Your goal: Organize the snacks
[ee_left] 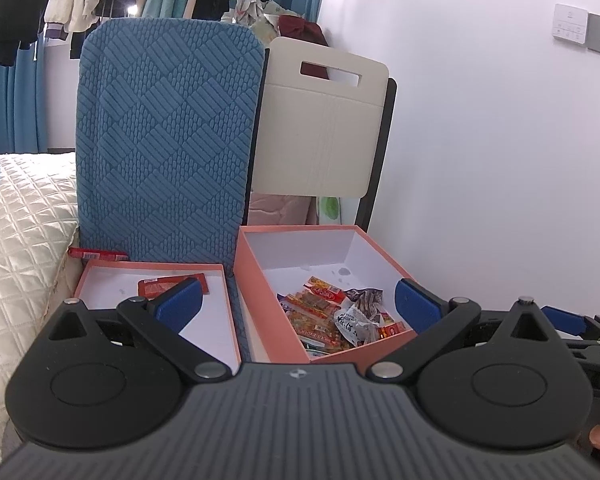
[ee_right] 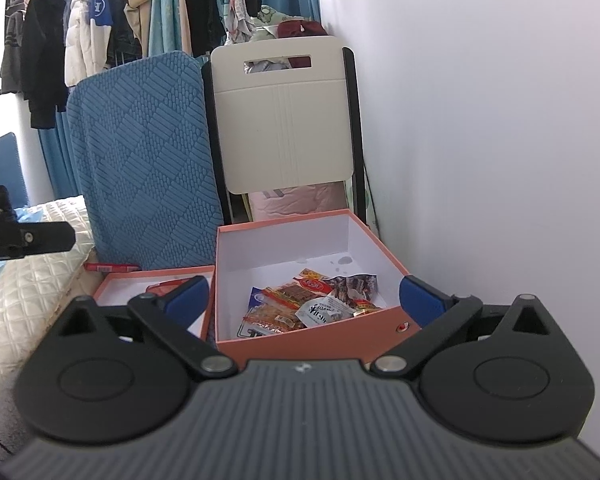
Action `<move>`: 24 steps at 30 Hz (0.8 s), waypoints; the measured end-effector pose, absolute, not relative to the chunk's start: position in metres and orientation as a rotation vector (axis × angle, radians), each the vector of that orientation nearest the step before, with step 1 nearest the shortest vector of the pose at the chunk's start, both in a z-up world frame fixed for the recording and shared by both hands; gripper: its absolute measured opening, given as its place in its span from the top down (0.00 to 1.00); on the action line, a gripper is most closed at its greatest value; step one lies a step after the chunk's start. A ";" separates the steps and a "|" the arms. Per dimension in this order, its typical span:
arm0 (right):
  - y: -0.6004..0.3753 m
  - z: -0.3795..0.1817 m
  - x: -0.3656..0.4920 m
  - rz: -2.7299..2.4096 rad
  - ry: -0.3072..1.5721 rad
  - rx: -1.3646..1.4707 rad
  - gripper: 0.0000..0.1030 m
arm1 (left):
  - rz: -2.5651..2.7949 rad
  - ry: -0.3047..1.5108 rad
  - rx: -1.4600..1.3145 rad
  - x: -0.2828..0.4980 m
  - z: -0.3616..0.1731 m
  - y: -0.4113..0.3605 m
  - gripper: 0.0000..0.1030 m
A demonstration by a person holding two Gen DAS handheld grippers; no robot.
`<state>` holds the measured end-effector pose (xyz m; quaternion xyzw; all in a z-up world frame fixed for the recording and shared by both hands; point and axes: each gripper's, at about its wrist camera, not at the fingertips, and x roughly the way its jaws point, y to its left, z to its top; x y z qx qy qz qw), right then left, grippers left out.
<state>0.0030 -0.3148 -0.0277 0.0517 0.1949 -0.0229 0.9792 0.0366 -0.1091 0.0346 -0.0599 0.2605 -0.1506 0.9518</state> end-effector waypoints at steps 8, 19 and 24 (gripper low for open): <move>-0.315 -0.028 0.004 -0.047 0.393 0.107 0.00 | -0.306 0.531 -0.127 0.037 0.035 -0.108 0.00; -0.315 -0.028 0.003 -0.047 0.393 0.107 0.00 | -0.307 0.534 -0.128 0.037 0.035 -0.108 0.00; -0.316 -0.028 0.004 -0.049 0.393 0.106 0.00 | -0.307 0.535 -0.128 0.038 0.035 -0.108 0.00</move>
